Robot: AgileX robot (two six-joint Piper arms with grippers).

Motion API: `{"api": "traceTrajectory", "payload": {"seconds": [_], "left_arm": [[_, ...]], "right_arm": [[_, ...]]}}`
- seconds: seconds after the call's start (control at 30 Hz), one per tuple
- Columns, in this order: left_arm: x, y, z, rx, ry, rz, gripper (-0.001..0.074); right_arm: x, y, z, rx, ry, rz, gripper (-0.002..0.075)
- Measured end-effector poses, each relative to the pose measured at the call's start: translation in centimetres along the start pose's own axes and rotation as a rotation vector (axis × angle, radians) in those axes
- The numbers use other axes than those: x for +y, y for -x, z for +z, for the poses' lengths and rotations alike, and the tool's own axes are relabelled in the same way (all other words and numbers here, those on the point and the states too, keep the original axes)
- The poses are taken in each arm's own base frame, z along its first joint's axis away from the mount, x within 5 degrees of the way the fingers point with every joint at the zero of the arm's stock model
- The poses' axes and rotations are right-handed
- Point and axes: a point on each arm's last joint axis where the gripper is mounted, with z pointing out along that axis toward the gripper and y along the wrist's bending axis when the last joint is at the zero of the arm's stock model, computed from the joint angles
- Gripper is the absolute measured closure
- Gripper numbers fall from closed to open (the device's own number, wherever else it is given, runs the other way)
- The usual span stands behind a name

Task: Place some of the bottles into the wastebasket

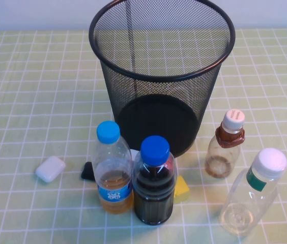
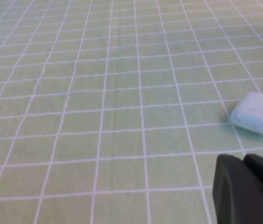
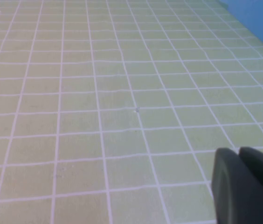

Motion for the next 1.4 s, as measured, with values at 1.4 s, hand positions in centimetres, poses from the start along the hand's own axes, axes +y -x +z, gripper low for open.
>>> {"api": "traceTrajectory", "payload": {"seconds": [1.4], "left_arm": [[0.0,0.0,0.0,0.000,0.000,0.000,0.0733]], "right_arm": [[-1.1,9.4,-5.7,-1.140,0.054,0.311,0.0733]]}}
